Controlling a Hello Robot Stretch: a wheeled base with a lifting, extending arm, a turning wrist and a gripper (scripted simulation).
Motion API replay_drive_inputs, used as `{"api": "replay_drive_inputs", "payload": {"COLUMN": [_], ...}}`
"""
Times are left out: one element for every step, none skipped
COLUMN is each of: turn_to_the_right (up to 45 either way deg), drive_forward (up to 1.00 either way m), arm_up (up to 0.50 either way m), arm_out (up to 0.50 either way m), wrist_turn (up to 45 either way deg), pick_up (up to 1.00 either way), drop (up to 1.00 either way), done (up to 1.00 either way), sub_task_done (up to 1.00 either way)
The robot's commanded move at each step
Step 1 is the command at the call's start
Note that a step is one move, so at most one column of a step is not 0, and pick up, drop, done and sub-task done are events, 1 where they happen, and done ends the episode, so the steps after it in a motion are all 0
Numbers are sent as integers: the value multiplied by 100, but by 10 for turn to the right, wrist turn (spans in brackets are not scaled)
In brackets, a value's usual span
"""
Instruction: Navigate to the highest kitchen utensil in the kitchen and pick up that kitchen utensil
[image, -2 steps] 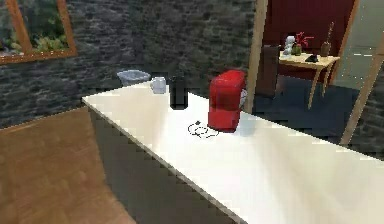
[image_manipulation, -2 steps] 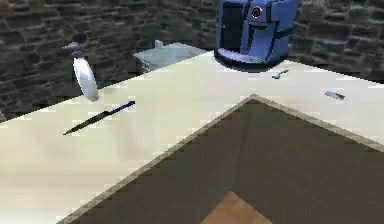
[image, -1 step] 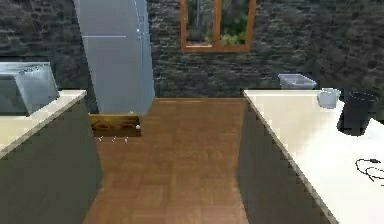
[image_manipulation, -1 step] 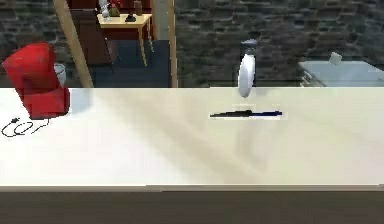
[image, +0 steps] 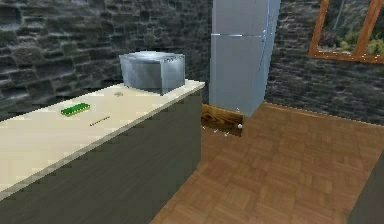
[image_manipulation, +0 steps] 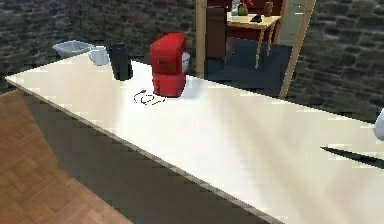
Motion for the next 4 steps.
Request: {"api": "replay_drive_inputs", "payload": {"turn_to_the_right": [0, 0, 0, 0], "drive_forward": [0, 0, 0, 0], "arm_up": [50, 38, 0, 0], "arm_out": [0, 0, 50, 0], "wrist_turn": [0, 0, 0, 450], "pick_up": [0, 0, 0, 0], "drop": [0, 0, 0, 0], "done": [0, 0, 0, 0], "sub_task_done": [0, 0, 0, 0]}}
